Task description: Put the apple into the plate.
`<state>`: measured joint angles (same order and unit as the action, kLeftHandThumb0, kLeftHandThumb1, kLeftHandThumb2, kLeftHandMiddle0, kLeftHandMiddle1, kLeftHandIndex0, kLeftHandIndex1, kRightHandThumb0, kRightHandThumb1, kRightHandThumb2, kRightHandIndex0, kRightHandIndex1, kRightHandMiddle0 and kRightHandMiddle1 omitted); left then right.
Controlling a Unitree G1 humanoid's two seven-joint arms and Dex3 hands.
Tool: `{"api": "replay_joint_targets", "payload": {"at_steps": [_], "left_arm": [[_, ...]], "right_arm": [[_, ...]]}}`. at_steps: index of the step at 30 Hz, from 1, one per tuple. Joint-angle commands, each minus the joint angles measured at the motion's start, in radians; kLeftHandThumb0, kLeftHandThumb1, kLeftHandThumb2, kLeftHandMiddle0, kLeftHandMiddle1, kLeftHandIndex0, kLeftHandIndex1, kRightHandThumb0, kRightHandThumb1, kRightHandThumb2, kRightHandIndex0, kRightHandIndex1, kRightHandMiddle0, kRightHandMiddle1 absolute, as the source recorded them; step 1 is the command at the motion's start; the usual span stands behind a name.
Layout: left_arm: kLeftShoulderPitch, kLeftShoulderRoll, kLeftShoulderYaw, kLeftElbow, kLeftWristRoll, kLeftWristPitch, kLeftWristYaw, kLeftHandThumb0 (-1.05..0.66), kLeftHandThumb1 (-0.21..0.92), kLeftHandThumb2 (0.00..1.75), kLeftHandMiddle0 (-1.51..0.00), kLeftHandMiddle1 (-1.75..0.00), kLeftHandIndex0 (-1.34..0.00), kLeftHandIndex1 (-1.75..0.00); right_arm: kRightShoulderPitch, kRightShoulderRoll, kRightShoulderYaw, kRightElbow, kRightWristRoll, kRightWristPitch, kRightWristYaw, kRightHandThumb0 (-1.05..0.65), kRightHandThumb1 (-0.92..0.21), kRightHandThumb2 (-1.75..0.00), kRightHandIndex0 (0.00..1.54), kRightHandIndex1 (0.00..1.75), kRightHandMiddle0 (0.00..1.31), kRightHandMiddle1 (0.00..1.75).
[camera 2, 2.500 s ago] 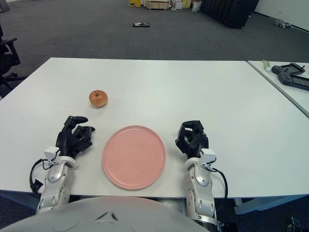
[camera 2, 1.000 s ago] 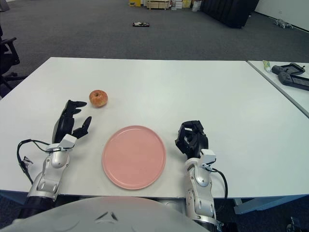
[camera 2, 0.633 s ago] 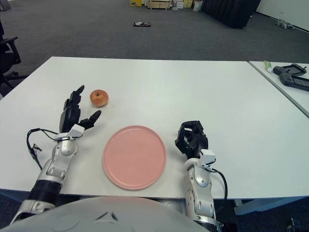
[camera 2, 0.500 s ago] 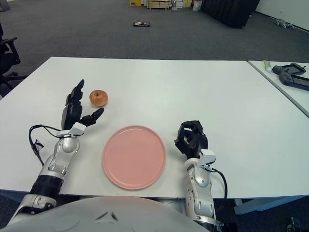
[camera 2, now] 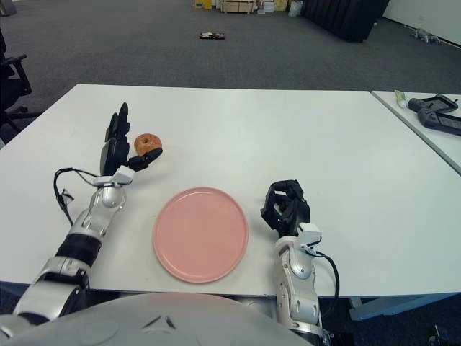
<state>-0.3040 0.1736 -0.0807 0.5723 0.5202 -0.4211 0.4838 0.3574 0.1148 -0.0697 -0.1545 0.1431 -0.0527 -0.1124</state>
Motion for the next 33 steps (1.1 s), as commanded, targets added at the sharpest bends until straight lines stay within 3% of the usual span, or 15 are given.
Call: {"api": "replay_joint_targets", "payload": {"at_steps": [1,20,33], "left_arm": [[-0.073,0.011,-0.021,0.071,0.010,-0.007,0.015,-1.05,0.80,0.23,0.00,0.00,0.00,0.00],[-0.284,0.013,-0.097,0.370,-0.011,0.055,-0.047,-1.05,0.80,0.20,0.00,0.00,0.00,0.00],[-0.364,0.019,-0.128,0.522,-0.015,0.087,-0.105,-1.03,0.81,0.20,0.00,0.00,0.00,0.00]], "right_arm": [[0.008,0.012,-0.001,0.019,0.005,0.023,0.000,-0.40,-0.61,-0.95,0.77,1.75,0.39,1.75],[0.001,0.013,-0.015,0.036,0.003,0.013,-0.005,-0.39,-0.62,-0.94,0.77,1.75,0.38,1.75],[0.000,0.007,-0.024,0.038,0.008,0.005,0.008,-0.40,-0.61,-0.95,0.77,1.75,0.39,1.75]]}}
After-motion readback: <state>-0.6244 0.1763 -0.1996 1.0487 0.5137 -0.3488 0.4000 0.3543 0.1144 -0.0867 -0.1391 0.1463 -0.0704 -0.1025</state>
